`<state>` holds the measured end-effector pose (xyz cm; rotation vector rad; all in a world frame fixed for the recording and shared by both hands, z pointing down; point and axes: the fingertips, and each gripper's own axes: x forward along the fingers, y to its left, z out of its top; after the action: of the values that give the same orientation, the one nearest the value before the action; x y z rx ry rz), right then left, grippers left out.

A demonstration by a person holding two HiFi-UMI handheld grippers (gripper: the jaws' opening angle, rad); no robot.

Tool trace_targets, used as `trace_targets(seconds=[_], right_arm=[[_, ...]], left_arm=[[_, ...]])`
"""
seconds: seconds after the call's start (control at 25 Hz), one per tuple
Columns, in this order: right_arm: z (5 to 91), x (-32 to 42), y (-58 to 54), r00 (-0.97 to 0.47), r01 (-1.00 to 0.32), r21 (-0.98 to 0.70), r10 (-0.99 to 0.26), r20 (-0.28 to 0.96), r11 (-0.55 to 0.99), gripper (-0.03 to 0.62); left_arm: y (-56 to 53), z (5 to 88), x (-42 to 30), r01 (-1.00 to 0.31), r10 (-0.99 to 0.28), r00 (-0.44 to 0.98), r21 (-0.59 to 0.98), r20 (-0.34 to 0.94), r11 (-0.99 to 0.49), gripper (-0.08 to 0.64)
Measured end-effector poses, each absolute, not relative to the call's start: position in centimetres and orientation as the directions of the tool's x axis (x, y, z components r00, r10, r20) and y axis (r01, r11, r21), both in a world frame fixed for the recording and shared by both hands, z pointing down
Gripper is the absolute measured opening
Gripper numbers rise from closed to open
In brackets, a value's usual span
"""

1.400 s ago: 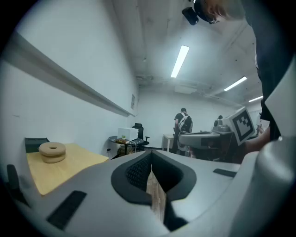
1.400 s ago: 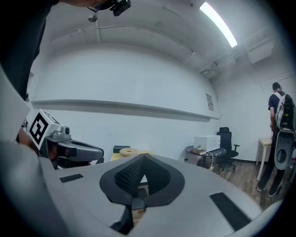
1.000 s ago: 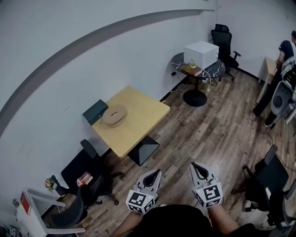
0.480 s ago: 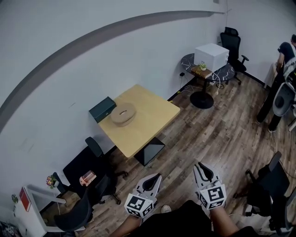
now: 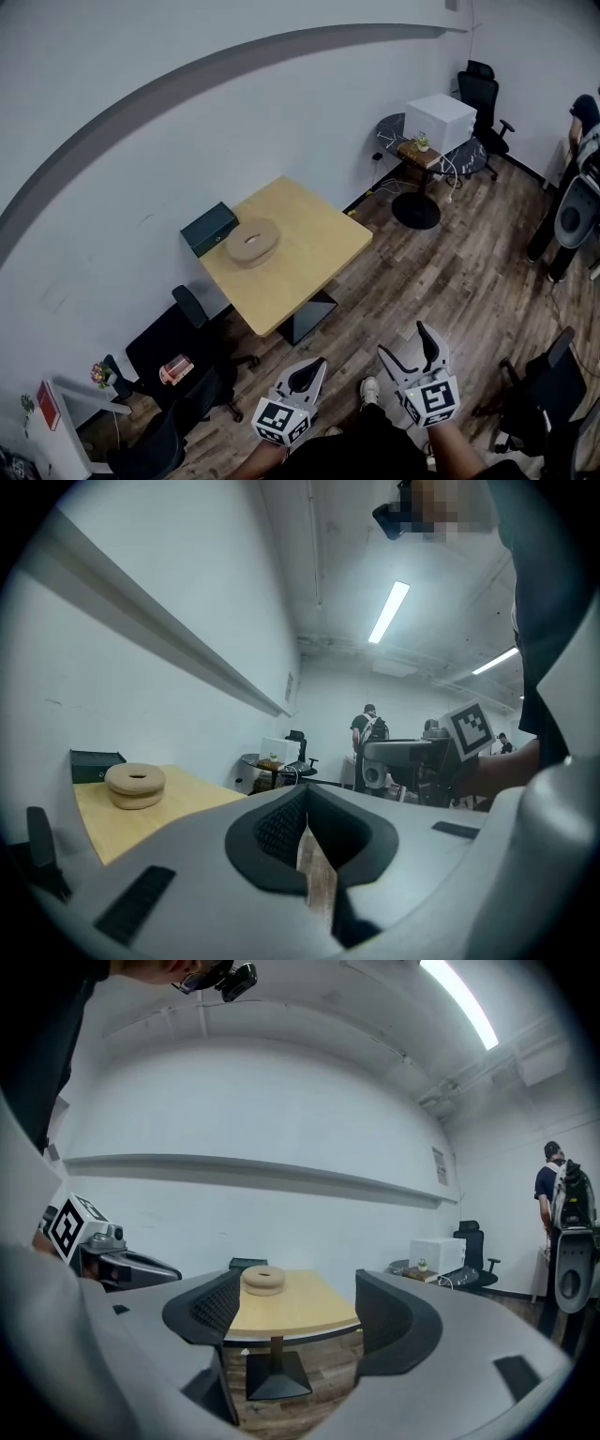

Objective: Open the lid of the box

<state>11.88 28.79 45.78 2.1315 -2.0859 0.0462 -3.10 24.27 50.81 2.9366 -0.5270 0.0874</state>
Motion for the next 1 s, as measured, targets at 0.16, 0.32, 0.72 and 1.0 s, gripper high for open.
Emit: trace_targets(seconds=[0.16,0.32,0.72,1.0], right_arm=[[46.1,13.9,25.2,-0.009,-0.997,0.079,-0.989,0.146,0.021,0.465],[46.3,15.9,21.6,-0.064,-0.994,0.072,-0.985,0.162,0.077,0.494],[46.0,21.2,14.0,-0.178,-0.979,0.067,-0.969,0.169,0.192,0.514],[46.9,22.7,10.3,-0.274,-0.957,0.048,-0.946,0.173,0.286,0.514]], left_arm=[[21.3,51.0,-1.2,-0.372,-0.360,0.928,0.157,0.095,-0.915,0.020],[18.5,50.9,1.0,-0.399,-0.386,0.916,0.151,0.108,-0.905,0.020],[12.4,49.8,6.4,-0.497,-0.485,0.867,0.138,0.112,-0.857,0.020],[9.9,49.8,8.7,-0.562,-0.551,0.827,0.138,0.112,-0.815,0.020]])
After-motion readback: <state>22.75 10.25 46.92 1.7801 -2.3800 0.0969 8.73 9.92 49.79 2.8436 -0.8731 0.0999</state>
